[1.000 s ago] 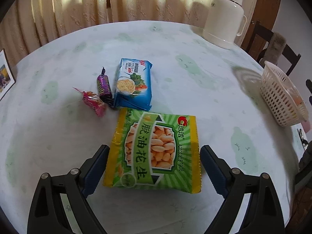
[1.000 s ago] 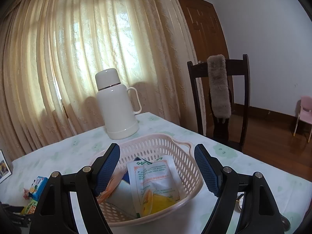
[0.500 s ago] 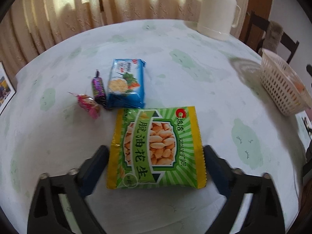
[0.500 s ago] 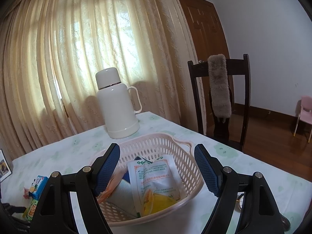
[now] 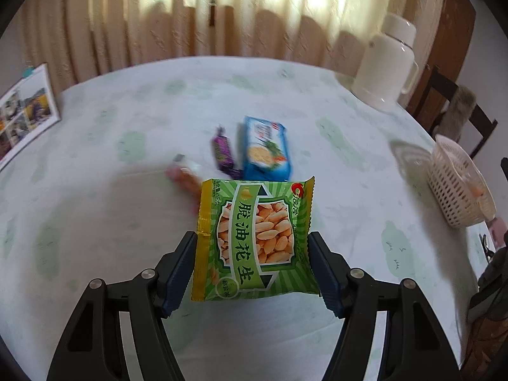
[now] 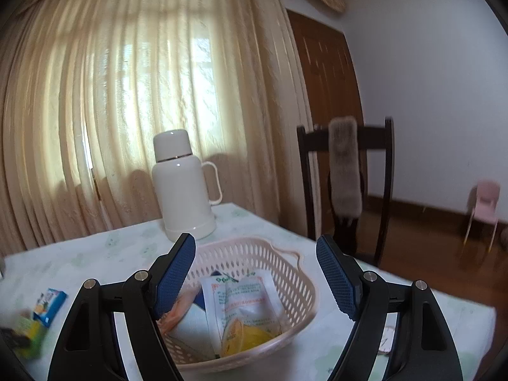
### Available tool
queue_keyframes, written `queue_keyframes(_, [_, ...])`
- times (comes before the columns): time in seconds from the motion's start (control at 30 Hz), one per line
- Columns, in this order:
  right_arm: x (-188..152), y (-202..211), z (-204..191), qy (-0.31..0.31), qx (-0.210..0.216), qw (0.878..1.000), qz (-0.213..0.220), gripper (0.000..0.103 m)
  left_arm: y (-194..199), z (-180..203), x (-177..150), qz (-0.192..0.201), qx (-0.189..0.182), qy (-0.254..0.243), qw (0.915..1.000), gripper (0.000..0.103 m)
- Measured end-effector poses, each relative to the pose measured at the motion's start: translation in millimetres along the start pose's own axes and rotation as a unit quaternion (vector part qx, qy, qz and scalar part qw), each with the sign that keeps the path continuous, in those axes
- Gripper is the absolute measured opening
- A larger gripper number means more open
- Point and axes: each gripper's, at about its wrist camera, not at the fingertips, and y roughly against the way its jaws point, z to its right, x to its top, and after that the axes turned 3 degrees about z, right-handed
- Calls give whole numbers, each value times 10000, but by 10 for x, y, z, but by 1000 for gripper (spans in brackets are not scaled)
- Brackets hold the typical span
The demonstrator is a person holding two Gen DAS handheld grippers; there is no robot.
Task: Organize snacks
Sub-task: 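Grasp the green peanut bag with the left gripper and lift it, then grasp the blue cracker pack with the right gripper while the left gripper holds the peanut bag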
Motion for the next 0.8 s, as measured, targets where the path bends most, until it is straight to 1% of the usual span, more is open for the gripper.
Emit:
queue_keyframes(0.1, [53, 167, -216, 300, 181, 9992, 194, 79, 113, -143, -36, 117, 148, 140, 9997, 65])
queue_keyframes(0.13, [70, 229, -317, 384, 335, 9984, 230, 79, 137, -197, -48, 137, 194, 204, 9995, 65])
queue_keyframes(0.17, [88, 273, -430, 466, 535, 9973, 210, 81, 162, -253, -61, 151, 238, 275, 9992, 65])
queue_keyframes(0.2, [100, 285, -520, 517, 716, 9960, 150, 86, 168, -283, -64, 157, 261, 311, 9991, 65])
queue_keyframes(0.23, [109, 287, -644, 574, 973, 9936, 24, 87, 194, -323, -73, 176, 292, 349, 9988, 65])
queue_keyframes(0.33, [99, 253, -1012, 830, 1554, 9837, -360, 87, 272, -405, -95, 290, 359, 411, 9981, 66])
queue_keyframes(0.37, [79, 220, -1185, 955, 1815, 9771, -570, 87, 302, -433, -99, 333, 377, 437, 9978, 66])
queue_keyframes(0.43, [4, 142, -1420, 1048, 2179, 9652, -1000, 87, 361, -509, -110, 407, 415, 529, 9969, 66])
queue_keyframes(0.5, [-108, -5, -1667, 974, 2545, 9492, -1574, 87, 389, -575, -108, 434, 424, 628, 9962, 66])
queue_keyframes(0.6, [-305, -210, -1996, 980, 2794, 9299, -2181, 87, 430, -665, -122, 463, 422, 777, 9950, 66])
queue_keyframes(0.63, [-353, -257, -2077, 1022, 2818, 9271, -2249, 86, 437, -682, -126, 469, 423, 815, 9947, 66])
queue_keyframes(0.7, [-425, -354, -2278, 1120, 2944, 9174, -2434, 86, 456, -720, -127, 495, 457, 897, 9937, 66])
queue_keyframes(0.8, [-512, -481, -2550, 1148, 3227, 8968, -2800, 81, 507, -753, -126, 594, 521, 976, 9921, 66])
